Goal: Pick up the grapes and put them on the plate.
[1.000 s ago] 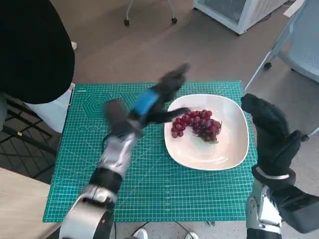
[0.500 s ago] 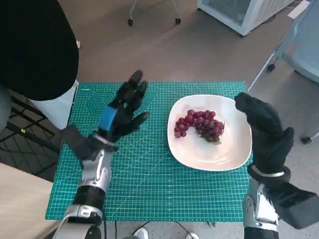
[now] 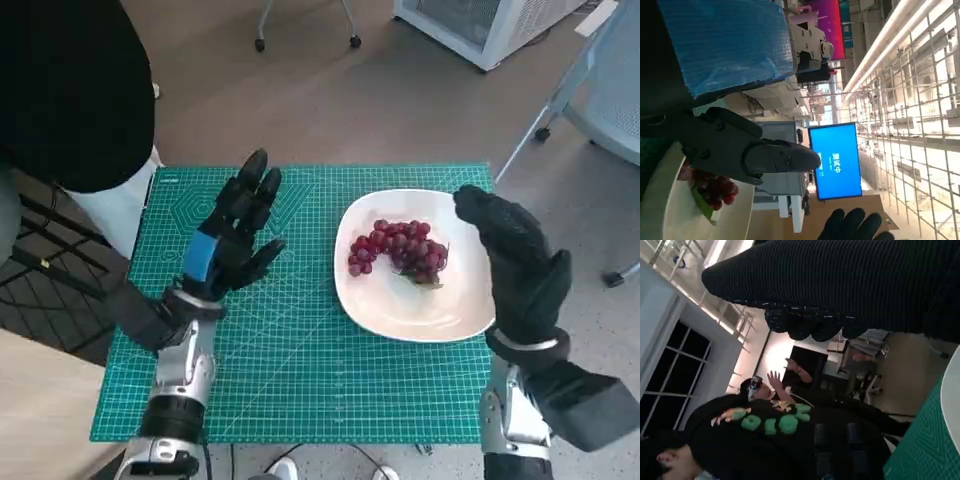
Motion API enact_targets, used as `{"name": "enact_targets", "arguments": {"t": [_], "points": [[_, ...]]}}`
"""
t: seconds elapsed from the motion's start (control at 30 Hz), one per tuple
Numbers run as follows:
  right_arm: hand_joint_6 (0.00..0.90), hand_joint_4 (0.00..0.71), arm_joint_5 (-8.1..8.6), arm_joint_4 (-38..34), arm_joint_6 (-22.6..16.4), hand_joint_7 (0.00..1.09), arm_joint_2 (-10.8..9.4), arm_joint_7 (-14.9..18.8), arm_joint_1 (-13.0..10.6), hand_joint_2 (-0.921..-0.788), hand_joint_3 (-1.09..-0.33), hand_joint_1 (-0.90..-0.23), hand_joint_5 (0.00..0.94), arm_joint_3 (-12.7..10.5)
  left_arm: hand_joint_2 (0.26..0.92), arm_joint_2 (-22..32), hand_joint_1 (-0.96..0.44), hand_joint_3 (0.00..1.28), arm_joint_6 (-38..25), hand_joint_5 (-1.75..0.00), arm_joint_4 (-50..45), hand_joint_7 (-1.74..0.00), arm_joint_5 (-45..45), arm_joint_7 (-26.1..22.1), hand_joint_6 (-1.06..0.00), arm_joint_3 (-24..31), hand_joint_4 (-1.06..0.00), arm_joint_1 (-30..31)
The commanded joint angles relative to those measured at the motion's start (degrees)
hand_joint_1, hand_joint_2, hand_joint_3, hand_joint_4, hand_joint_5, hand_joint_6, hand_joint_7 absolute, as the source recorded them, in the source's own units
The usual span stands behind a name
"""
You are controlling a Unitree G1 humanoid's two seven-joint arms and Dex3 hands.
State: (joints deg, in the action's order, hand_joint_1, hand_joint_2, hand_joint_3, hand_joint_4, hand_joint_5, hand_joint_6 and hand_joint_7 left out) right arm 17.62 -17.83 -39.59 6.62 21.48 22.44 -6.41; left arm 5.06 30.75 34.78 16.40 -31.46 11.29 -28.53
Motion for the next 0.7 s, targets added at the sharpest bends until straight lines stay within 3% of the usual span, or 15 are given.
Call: {"name": "enact_targets", "arguments": {"t": [0.03,0.37,0.7], "points": [[0.136,0.328,-0.45,0.23,1.27,0.22,-0.09,0.59,-0.45,-0.921,-0.722,-0.682,0.000,0.45,0.921,-0.11,-0.56,0.34,0.23,-0.02,-2.32,-0.01,1.58,-0.49,-0.19,-0.03,-0.18,1.52],[0.132,0.327,0.09,-0.18,1.41,0.22,0.37,1.83,-0.48,-0.921,-0.724,-0.681,0.000,0.33,0.921,-0.61,-0.48,0.30,-0.12,-0.01,-3.94,-0.02,4.58,-2.07,-0.22,0.27,-0.20,2.94],[0.130,0.327,0.12,-0.44,1.62,0.23,0.42,2.58,-0.45,-0.921,-0.723,-0.678,0.001,0.12,0.921,-0.06,-0.35,0.23,2.22,-0.01,-4.19,-0.02,2.49,-0.50,-0.24,-0.13,-0.22,3.81]]}}
